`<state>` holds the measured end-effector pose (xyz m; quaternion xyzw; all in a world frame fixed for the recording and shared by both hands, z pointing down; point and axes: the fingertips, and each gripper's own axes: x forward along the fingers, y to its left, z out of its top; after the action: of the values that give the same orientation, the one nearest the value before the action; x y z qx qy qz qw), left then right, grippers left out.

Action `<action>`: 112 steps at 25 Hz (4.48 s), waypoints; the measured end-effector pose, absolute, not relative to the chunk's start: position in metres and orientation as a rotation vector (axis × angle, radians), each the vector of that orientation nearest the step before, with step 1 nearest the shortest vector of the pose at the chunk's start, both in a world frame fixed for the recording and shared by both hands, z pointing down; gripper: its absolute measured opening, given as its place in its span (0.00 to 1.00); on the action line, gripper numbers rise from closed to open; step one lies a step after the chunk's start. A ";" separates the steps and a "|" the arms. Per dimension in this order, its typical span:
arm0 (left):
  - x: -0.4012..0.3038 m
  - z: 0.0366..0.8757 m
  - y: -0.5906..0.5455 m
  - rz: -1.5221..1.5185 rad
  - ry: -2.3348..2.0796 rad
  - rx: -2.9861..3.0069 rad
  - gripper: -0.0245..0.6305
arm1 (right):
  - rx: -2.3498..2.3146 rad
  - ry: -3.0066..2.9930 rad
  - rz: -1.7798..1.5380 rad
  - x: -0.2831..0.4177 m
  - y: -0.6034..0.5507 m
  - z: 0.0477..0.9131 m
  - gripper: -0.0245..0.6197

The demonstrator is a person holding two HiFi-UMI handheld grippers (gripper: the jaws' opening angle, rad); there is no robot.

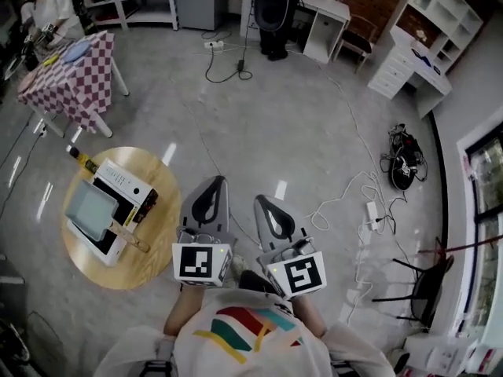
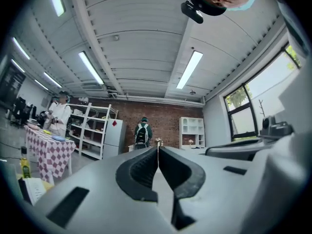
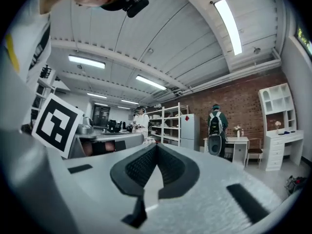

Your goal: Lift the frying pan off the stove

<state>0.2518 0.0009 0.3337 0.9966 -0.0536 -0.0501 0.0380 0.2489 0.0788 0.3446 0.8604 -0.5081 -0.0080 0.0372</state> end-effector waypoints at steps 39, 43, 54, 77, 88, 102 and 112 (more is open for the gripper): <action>-0.060 0.345 -0.181 -0.217 -1.676 2.444 0.05 | 1.581 -2.697 -0.134 0.052 -0.158 0.337 0.04; -0.070 0.331 -0.199 -0.216 -1.680 2.483 0.05 | 1.605 -2.674 -0.175 0.041 -0.170 0.331 0.04; -0.100 0.320 -0.244 -0.286 -1.602 2.549 0.05 | 1.727 -2.602 -0.186 0.022 -0.208 0.324 0.04; -0.064 0.344 -0.285 -0.312 -1.535 2.436 0.19 | 1.567 -2.691 -0.144 0.042 -0.253 0.335 0.04; -0.038 0.408 -0.294 -0.371 -1.033 2.219 0.37 | 1.594 -2.669 -0.132 0.059 -0.250 0.337 0.04; -0.030 0.552 -0.294 -0.086 -0.992 1.951 0.45 | 1.614 -2.622 -0.075 0.067 -0.254 0.348 0.04; 0.007 0.593 -0.276 -0.098 -0.696 1.763 0.46 | 1.666 -2.578 -0.036 0.081 -0.256 0.362 0.04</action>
<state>0.0072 -0.2763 0.5929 0.7550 -0.2982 -0.0418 0.5826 0.0805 -0.2561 0.3619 0.5422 -0.8394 -0.0116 0.0360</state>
